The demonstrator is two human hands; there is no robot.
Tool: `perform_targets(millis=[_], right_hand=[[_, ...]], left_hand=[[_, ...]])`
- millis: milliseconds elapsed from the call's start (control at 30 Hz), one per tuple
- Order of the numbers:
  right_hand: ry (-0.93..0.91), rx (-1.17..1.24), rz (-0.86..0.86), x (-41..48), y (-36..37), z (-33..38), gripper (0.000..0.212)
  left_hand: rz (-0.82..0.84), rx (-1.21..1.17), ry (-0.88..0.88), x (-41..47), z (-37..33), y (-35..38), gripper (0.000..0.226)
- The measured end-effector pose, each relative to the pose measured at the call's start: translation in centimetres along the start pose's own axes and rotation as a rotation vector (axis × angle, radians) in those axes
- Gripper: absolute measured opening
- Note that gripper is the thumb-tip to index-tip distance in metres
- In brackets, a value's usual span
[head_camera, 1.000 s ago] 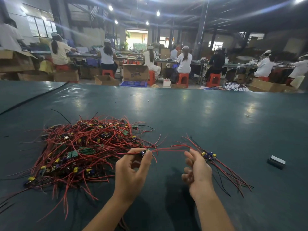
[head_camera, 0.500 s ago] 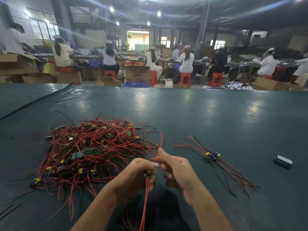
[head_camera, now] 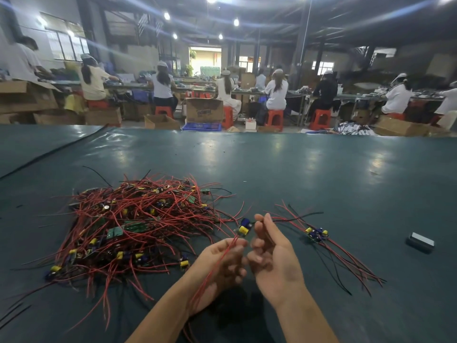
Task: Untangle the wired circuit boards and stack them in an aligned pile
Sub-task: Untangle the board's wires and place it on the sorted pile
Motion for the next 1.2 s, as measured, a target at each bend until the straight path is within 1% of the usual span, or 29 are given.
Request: perform_targets(millis=[67,133,200,267,333,367,400,500,600,700,800,900,1000,1100,1200], right_hand=[[-0.01,0.128,0.046,-0.1,0.0,0.3,0.02],[-0.014,0.189,0.05,-0.2,-0.2,0.4,0.021],[-0.019,0.185,0.018,-0.4,-0.3,0.4,0.018],[-0.026,0.122,-0.041,-0.5,-0.1,0.0,0.015],[-0.052,0.01,-0.116,-0.6,0.2,-0.7,0.014],[-0.073,-0.047,-0.15,-0.6,0.3,-1.3,0.016],[-0.098,-0.095,-0.173,-0.6,0.4,-1.8,0.019],[-0.194,-0.229,-0.215,-0.9,0.7,-2.7,0.024],[-0.267,-0.317,-0.258,-1.1,0.9,-2.9,0.025],[-0.295,-0.332,-0.265,-1.3,1.1,-3.1,0.025],[-0.303,-0.334,-0.266,-1.3,1.2,-3.1,0.026],[-0.355,-0.392,-0.259,-1.3,1.3,-3.2,0.025],[-0.397,-0.452,-0.252,-1.4,1.6,-3.6,0.026],[-0.372,-0.414,-0.266,-1.1,1.3,-3.6,0.026],[-0.327,-0.403,-0.275,-0.9,1.0,-3.4,0.028]], left_hand=[[0.076,0.116,0.116,-0.2,-0.1,0.2,0.035],[0.083,0.228,0.261,-0.3,-0.3,0.3,0.036],[0.014,0.337,0.408,-0.2,-0.6,0.6,0.038],[-0.091,0.37,0.524,-0.1,-0.6,1.0,0.039],[-0.211,0.334,0.592,-0.1,-0.6,1.2,0.034],[-0.264,0.33,0.617,-0.2,-0.7,1.2,0.028],[-0.312,0.336,0.637,-0.3,-0.8,1.1,0.028],[-0.405,0.257,0.637,-0.6,-1.0,0.5,0.034],[-0.43,0.072,0.551,-0.6,-1.0,0.4,0.031],[-0.437,-0.078,0.453,-0.6,-0.8,0.5,0.027],[-0.455,-0.148,0.381,-0.5,-0.7,0.6,0.03],[-0.47,-0.133,0.368,-0.4,-0.5,0.5,0.038],[-0.461,-0.14,0.364,-0.3,-0.4,0.5,0.039],[-0.438,-0.122,0.363,-0.4,-0.4,0.6,0.034],[-0.457,-0.011,0.394,-0.5,-0.6,0.8,0.035]])
Point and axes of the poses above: each hand's wrist, its own x-axis towards the middle knuckle, its own y-axis out of the palm, z = x × y, the point moved 3 cm from there along x, towards the middle knuckle, and after that the axes turned 9 degrees about y, right-handed, at the moved point
